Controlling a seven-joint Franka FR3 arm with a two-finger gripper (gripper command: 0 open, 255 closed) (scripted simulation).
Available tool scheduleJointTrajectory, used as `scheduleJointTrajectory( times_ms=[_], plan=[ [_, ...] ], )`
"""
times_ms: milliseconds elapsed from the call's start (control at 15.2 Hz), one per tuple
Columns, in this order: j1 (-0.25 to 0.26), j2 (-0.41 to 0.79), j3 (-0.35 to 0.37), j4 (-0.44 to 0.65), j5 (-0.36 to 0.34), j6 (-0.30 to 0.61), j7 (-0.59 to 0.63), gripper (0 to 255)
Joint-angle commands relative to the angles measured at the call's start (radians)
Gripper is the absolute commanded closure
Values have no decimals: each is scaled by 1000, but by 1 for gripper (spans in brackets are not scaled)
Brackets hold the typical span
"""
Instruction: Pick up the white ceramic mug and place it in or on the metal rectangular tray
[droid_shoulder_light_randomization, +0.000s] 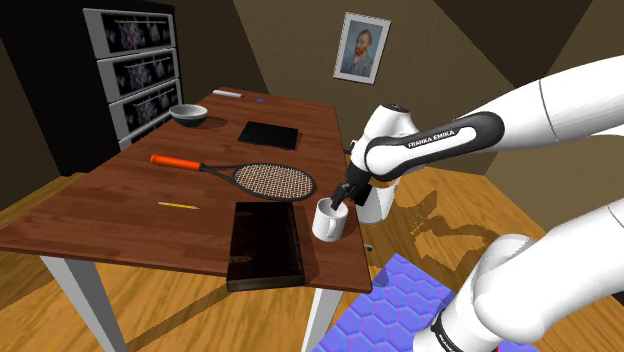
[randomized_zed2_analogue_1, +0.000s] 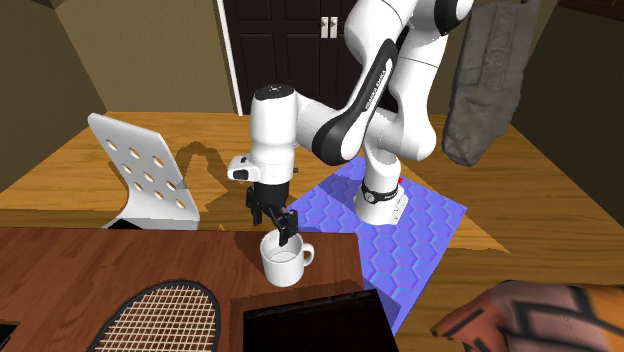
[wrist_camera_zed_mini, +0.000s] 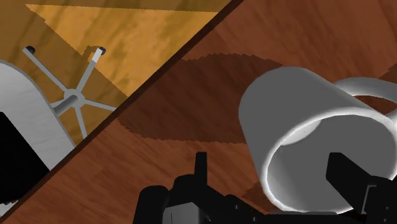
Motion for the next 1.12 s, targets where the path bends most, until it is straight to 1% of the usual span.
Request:
scheduleJointTrajectory(
  times_ms=[0,264,726,792,1056],
  plan=[
    [3,29,-4,-5,5,35,-6,0],
    [11,80,-9,-15,16,95,-14,0],
    [11,79,-9,-15,16,95,-14,0],
    [11,79,-9,-15,16,95,-14,255],
    [11,79,-9,-15,16,95,-14,255]
  ],
)
